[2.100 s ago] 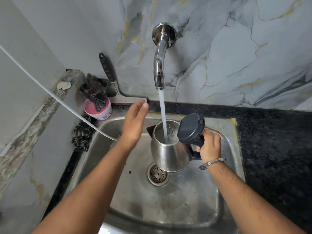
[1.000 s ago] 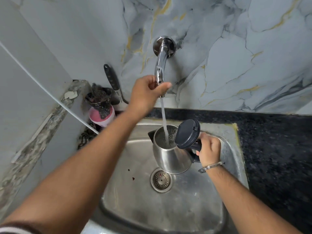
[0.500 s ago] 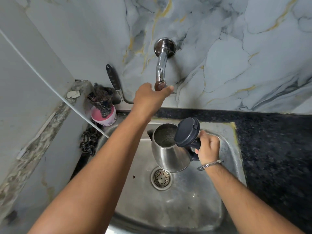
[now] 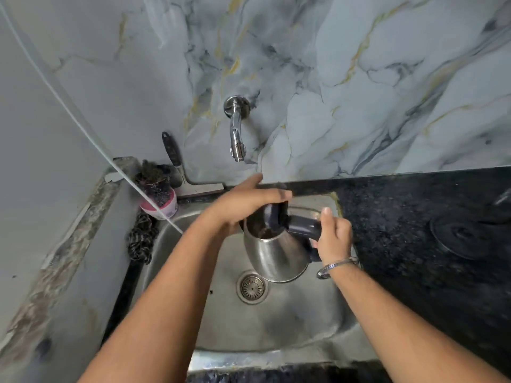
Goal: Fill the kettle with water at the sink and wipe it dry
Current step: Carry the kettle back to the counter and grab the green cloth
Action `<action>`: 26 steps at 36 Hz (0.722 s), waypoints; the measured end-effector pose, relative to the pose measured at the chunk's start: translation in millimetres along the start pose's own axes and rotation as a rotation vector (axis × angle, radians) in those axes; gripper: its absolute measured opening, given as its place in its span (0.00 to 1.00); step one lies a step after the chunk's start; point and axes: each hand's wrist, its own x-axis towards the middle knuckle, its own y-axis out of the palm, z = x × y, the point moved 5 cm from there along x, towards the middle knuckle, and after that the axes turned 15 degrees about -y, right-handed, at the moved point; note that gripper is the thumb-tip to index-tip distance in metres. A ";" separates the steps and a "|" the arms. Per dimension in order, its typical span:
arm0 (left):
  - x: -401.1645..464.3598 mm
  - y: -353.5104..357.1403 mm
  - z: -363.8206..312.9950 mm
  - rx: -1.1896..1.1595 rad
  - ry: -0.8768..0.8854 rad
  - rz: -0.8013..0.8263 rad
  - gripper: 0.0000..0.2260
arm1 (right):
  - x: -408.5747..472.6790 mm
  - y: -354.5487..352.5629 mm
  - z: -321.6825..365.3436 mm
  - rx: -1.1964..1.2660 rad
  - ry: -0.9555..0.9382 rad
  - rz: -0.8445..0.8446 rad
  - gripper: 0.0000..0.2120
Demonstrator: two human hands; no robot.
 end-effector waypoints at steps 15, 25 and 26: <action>7.6 44.3 82.3 -0.284 -0.130 0.341 0.25 | -16.9 -90.5 44.5 0.131 0.006 -0.108 0.34; 12.9 147.6 26.5 -0.268 -0.111 0.328 0.22 | 19.6 -188.7 15.9 0.165 0.114 -0.263 0.22; 15.9 162.4 21.1 -0.295 -0.108 0.332 0.21 | 25.2 -201.6 12.1 0.157 0.115 -0.260 0.23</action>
